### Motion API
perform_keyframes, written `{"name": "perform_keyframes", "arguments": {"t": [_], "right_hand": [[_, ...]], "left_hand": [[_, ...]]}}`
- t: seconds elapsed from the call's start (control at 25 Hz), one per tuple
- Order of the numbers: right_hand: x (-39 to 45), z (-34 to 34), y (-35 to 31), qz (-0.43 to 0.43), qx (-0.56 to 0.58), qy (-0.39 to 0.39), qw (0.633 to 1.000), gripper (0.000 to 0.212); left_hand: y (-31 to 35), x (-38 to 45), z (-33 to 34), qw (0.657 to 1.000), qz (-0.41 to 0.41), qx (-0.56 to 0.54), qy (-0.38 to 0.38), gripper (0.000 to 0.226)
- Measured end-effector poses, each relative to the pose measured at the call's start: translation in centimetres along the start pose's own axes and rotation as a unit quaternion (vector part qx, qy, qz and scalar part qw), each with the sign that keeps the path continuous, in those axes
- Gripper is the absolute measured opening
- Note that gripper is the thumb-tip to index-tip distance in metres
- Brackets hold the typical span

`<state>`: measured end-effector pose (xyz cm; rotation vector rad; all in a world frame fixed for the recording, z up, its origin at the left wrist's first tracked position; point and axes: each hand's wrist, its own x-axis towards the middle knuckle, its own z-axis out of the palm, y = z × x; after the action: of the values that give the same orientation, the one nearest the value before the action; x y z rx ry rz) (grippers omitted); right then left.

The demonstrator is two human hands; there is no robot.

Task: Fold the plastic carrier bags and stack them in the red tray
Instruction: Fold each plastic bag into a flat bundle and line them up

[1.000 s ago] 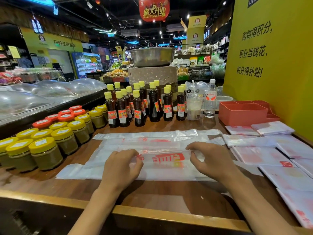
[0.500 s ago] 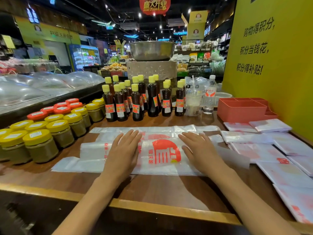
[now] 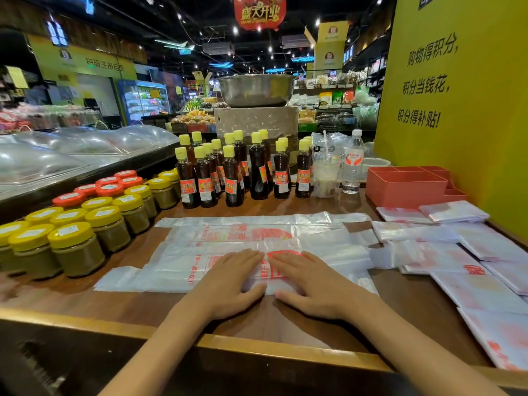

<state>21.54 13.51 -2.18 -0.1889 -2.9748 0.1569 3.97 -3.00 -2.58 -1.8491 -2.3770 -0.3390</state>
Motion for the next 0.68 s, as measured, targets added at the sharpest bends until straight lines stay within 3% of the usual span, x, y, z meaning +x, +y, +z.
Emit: {"name": "perform_keyframes", "arguments": {"t": [0.16, 0.32, 0.56, 0.68], "right_hand": [[0.1, -0.1, 0.8, 0.05, 0.032, 0.017, 0.998, 0.067], [0.0, -0.3, 1.8, 0.124, 0.028, -0.029, 0.991, 0.071], [0.2, -0.6, 1.0, 0.103, -0.001, 0.057, 0.993, 0.07], [0.1, -0.4, 0.4, 0.075, 0.014, 0.031, 0.997, 0.064]], "left_hand": [[-0.4, 0.1, 0.0, 0.998, -0.05, 0.017, -0.02, 0.079], [-0.1, 0.1, -0.4, 0.998, -0.061, 0.032, 0.011, 0.077], [0.5, 0.2, -0.4, 0.996, -0.068, -0.002, 0.063, 0.057], [0.4, 0.3, -0.1, 0.998, -0.05, 0.019, 0.01, 0.058]]}}
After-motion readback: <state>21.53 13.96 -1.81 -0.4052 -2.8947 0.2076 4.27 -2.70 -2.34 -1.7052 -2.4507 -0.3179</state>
